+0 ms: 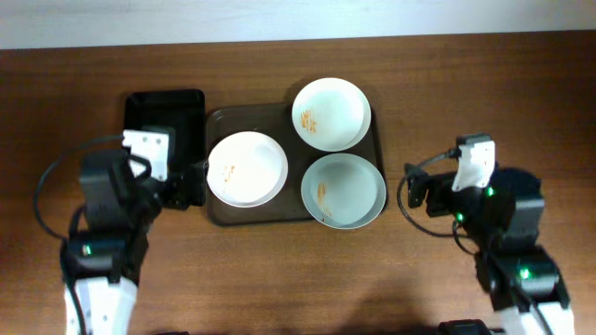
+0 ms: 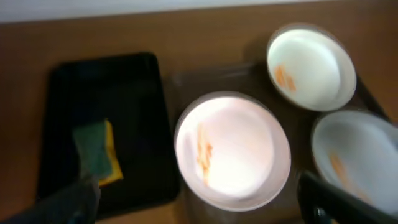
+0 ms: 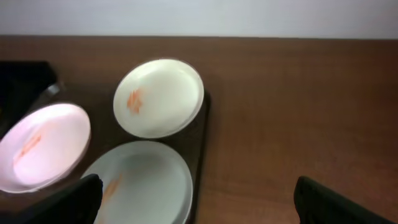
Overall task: Clean dirty plates on tray and stack at the side
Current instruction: 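Reach left gripper to the sponge and right gripper to the front-left plate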
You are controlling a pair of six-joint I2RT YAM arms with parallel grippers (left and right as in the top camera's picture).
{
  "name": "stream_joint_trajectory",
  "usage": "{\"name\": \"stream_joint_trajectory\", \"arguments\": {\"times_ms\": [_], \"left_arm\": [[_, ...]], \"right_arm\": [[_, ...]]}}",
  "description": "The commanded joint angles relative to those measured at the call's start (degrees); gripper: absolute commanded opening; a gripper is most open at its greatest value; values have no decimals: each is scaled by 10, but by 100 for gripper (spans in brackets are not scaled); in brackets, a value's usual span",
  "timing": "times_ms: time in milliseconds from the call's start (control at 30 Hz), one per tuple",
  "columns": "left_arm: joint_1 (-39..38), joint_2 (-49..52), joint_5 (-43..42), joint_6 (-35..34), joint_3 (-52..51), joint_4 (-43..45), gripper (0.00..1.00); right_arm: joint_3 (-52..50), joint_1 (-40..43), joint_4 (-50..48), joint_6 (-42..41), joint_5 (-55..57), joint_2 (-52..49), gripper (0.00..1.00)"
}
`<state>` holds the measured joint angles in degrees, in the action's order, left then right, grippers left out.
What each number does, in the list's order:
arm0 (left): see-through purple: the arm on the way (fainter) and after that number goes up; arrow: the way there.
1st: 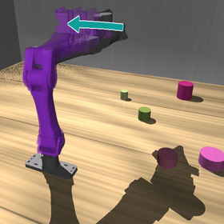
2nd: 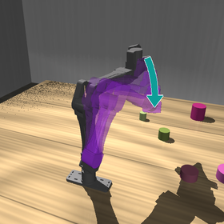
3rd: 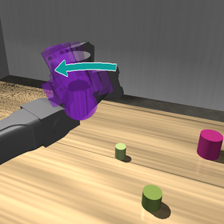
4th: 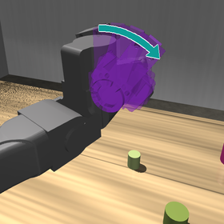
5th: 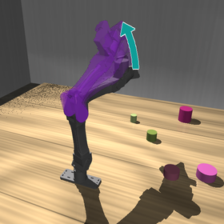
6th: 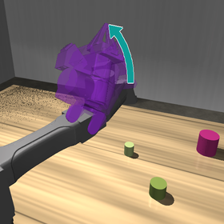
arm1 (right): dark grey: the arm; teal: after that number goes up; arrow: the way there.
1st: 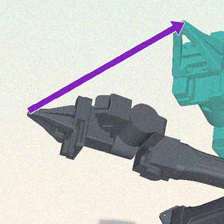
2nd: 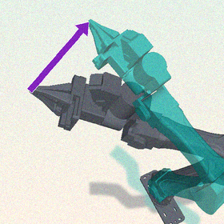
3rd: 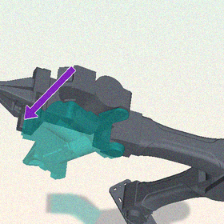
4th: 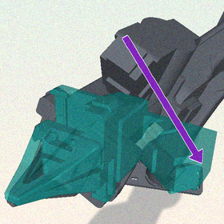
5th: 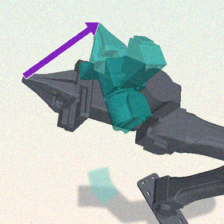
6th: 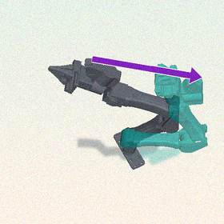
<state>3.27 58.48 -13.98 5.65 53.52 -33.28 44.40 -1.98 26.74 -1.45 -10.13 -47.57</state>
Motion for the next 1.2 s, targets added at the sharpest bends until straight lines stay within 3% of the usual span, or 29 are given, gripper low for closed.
{"name": "stream_joint_trajectory", "arguments": {"times_ms": [0,133,300,467,600,800,933,1167], "left_arm": [[-1,102,-73,9,121,-108,99],[-1,202,-94,9,219,-219,99],[-1,256,-88,9,238,-227,99],[-1,264,-105,2,238,-229,99],[-1,264,-103,3,242,-235,99],[6,324,21,-82,340,-310,99],[16,378,39,-87,412,-327,99],[18,401,131,-87,415,-304,97]], "right_arm": [[100,-3,68,12,-15,-79,98],[193,-3,140,12,-31,-166,98],[219,-3,103,0,-40,-224,98],[219,-9,33,-67,-182,-287,98],[231,-52,23,-98,-184,-345,99],[322,-144,59,-111,-144,-448,98],[367,-192,41,-135,-120,-517,98],[367,-249,-5,-156,-74,-600,99]]}}
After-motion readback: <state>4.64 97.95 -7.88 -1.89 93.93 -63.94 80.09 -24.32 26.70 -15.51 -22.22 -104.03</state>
